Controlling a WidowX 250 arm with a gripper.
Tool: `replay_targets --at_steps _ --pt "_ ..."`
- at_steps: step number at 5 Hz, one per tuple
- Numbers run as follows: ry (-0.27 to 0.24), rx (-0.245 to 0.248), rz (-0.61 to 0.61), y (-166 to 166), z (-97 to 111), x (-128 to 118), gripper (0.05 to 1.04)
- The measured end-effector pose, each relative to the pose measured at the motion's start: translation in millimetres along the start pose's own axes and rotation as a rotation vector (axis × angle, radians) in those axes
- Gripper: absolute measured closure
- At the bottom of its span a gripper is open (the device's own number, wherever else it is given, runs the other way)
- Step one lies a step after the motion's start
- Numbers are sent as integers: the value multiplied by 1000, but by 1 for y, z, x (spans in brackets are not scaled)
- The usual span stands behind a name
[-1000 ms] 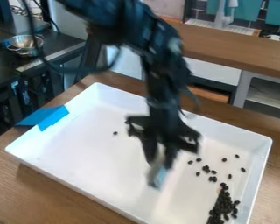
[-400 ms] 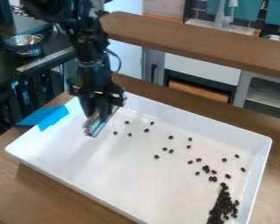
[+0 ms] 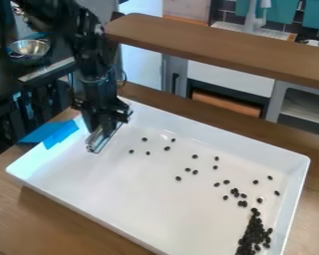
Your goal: Sweep into pile
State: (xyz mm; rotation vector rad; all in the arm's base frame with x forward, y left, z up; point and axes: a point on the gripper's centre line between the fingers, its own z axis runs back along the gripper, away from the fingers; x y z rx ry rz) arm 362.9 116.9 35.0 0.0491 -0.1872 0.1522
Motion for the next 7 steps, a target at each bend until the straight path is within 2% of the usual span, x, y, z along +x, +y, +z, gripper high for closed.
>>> replay_targets --at_steps 2,3,5,7 --pt "43 57 8 4 -25 1 745" --pt "44 73 -4 -5 -29 6 745" --pt "80 50 -25 -31 -28 2 745" --pt "76 23 -62 -59 -29 2 745"
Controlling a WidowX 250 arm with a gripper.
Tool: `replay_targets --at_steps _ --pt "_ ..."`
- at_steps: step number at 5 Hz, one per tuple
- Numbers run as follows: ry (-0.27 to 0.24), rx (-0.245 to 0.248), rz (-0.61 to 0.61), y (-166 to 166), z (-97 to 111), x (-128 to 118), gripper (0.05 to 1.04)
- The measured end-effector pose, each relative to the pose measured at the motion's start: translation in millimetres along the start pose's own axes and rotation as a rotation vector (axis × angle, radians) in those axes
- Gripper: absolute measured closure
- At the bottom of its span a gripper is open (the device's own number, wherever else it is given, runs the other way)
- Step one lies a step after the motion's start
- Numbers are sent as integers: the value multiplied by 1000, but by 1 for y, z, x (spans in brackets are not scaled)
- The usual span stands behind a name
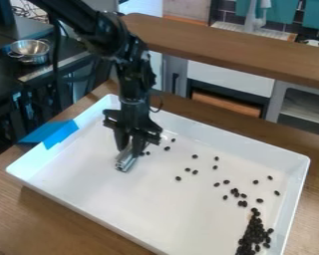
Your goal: Sweep into pile
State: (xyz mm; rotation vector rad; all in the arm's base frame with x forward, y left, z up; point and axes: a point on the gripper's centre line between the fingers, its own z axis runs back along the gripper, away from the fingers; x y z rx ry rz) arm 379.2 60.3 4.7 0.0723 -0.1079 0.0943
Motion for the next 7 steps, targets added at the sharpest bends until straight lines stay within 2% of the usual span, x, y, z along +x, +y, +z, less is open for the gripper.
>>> replay_targets --at_steps 3,5,6,7 --pt "-8 -33 -81 -53 7 -17 745" --pt "-1 -47 -90 -81 12 -19 745" --pt "-23 -52 -105 -97 18 -15 745" --pt "-26 -46 -117 -110 14 -16 745"
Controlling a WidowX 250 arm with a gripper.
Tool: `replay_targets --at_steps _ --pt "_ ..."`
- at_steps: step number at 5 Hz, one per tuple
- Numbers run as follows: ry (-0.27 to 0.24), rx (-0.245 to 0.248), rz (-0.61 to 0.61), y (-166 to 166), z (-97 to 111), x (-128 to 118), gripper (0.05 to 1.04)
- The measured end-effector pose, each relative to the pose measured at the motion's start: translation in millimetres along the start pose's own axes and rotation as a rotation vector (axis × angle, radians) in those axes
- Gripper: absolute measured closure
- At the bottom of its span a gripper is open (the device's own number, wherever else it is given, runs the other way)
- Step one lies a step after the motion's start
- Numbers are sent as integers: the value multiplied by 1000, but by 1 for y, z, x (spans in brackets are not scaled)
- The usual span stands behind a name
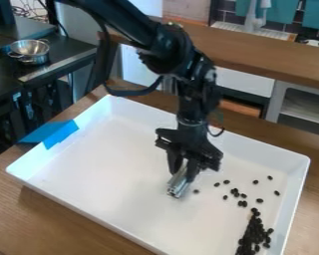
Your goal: Sweep into pile
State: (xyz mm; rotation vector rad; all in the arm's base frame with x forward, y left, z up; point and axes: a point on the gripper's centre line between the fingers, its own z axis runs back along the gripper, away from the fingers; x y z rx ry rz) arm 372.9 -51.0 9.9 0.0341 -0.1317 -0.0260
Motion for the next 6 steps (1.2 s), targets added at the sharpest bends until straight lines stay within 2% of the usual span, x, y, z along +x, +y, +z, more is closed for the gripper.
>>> replay_targets --at_steps 2,3,4,5,6 --pt "-38 -1 -23 -11 -2 4 745" --pt "-35 -39 -8 3 8 0 745" --pt "-75 -107 40 35 46 5 745" --pt "-52 -143 52 62 55 2 745" --pt "-78 -125 82 96 65 13 745"
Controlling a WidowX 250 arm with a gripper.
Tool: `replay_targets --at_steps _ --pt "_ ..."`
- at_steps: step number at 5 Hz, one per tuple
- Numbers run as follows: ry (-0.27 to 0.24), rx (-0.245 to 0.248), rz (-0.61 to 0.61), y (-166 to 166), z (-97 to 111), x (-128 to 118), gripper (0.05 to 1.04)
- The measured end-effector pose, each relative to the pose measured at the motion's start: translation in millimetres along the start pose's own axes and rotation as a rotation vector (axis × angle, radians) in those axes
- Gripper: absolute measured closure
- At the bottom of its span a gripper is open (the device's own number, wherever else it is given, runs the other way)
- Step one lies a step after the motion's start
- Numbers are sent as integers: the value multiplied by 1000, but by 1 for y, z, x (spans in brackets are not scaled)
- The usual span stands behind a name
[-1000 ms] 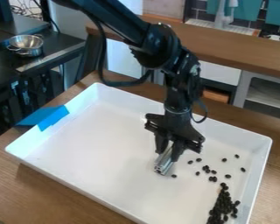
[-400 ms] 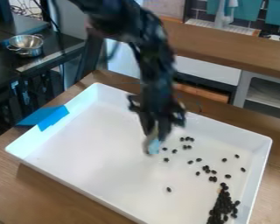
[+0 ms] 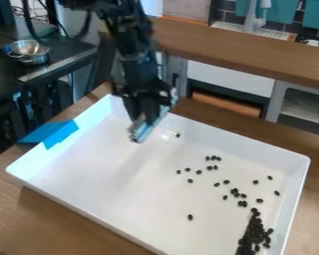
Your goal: Sweep into pile
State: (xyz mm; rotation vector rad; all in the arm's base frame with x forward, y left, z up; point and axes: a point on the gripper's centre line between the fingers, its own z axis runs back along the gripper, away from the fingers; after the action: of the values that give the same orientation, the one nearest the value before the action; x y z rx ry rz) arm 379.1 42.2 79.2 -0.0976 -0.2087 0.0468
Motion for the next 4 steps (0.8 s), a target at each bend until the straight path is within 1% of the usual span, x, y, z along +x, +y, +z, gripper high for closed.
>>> replay_targets --at_steps 1,2,3,4 --pt "31 43 5 16 -22 -1 745" --pt "30 95 9 26 -38 3 745" --pt "28 138 21 35 -50 3 745" --pt "41 171 42 39 -62 2 745"
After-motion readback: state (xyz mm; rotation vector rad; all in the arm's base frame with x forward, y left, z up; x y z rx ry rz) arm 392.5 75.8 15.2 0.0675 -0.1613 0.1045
